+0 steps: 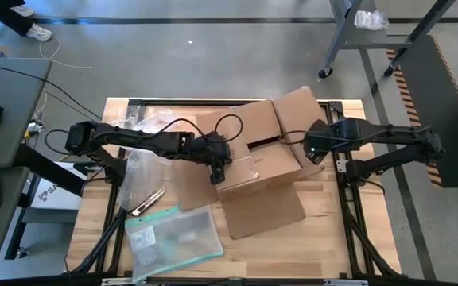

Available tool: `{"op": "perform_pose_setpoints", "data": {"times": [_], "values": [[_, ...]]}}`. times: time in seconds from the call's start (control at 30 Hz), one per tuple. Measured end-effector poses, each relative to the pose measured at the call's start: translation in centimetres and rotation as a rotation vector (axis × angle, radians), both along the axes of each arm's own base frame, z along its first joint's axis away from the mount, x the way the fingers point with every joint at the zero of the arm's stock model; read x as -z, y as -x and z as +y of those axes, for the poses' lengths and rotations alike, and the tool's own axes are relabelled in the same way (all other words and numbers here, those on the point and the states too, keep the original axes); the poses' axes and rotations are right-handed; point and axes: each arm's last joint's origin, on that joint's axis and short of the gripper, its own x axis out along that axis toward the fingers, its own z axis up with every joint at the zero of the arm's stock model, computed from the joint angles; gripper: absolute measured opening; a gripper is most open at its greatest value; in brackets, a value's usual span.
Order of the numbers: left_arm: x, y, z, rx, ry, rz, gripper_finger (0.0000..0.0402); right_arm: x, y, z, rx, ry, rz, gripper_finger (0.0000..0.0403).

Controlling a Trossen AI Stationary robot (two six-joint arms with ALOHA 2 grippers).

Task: Unpack boxes
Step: Break down cardboard box until it is fully flat

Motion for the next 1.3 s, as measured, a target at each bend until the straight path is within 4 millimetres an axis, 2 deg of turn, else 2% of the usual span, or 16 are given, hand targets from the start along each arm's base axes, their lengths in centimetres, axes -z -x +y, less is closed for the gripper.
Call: {"op": "perform_pose_setpoints", "data": {"times": [0.17, 0.37, 0.57, 0.67, 0.83, 0.97, 1.03, 1.13, 1.3], "values": [[0.0, 0.0, 0.0, -0.010, 0.000, 0.000, 0.0000, -1.3, -0.2, 0.0, -0.074, -0.008, -0.010, 0.0163], [0.0, 0.0, 0.1, -0.019, -0.006, 0.004, 0.0000, -4.9, -0.3, 0.1, -0.138, 0.002, -0.121, 0.0167], [0.0, 0.1, 0.1, -0.033, 0.003, 0.002, 0.0000, -9.5, 0.3, -0.1, -0.185, 0.115, -0.249, 0.0227], [0.0, 0.1, 0.1, -0.033, 0.003, 0.001, 0.0000, -10.5, 0.5, -0.3, -0.159, 0.182, -0.276, 0.0253], [0.0, 0.1, 0.1, -0.033, 0.003, 0.001, 0.0000, -9.5, -0.8, -0.8, -0.211, 0.188, -0.230, 0.0258], [0.0, 0.0, 0.1, -0.033, 0.003, 0.000, 0.0000, -9.7, -3.9, -0.2, -0.388, 0.155, -0.399, 0.0248], [0.0, 0.0, 0.1, -0.033, 0.003, 0.000, 0.0000, -9.1, -5.4, -0.1, -0.450, 0.120, -0.431, 0.0235], [0.0, 0.0, 0.1, -0.032, 0.004, 0.000, 0.0000, -6.3, -6.6, -1.1, -0.390, 0.069, -0.301, 0.0213], [0.0, 0.0, -0.1, -0.022, -0.005, -0.002, 0.0000, -0.6, -4.9, -3.5, -0.092, 0.011, 0.026, 0.0183]]}}
